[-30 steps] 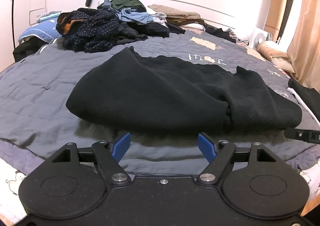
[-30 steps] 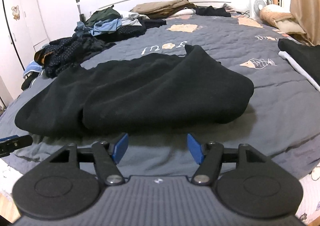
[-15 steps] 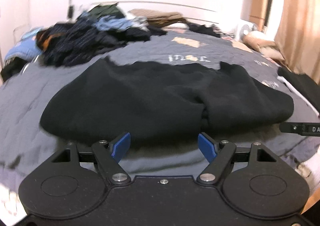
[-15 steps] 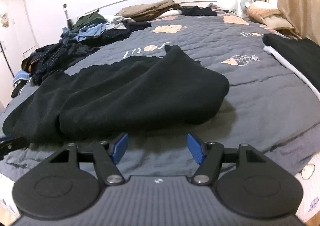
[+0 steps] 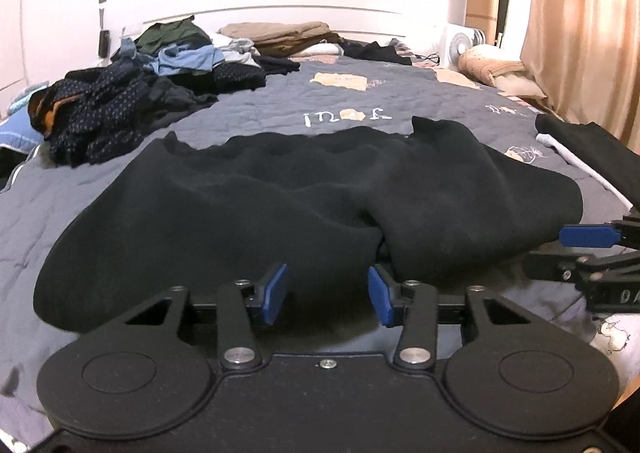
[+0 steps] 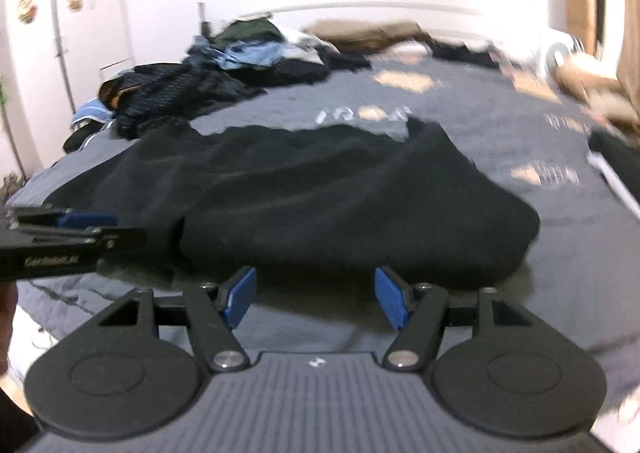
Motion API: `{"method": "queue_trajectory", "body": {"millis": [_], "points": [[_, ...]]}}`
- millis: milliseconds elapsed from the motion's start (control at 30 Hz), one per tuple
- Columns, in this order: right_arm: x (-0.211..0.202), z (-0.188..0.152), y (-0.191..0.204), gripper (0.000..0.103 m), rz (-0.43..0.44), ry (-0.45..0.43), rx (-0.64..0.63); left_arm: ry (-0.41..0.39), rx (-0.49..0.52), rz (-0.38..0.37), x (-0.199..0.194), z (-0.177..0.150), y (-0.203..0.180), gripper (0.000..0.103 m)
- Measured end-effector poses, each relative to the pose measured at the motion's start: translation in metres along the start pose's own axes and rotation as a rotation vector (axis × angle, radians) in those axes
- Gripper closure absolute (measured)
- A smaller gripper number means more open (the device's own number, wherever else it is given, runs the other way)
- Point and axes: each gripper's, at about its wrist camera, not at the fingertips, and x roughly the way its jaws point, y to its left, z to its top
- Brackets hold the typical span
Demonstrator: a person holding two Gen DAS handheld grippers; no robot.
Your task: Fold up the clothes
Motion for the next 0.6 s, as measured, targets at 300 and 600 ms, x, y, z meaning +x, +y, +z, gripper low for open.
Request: {"method": "queue_trajectory", "body": {"millis": [300,600], "points": [[0.015,0.002,0.025,0.038,0.050,-0.015,-0.090,0.033,0.032,0.024,0.017,-0.004,-0.004,0.053],[0.033,0.006,0.052,0.038,0.014,-0.042,-0.218,0.041,0.042,0.033,0.024,-0.004,0.003,0.046]]}}
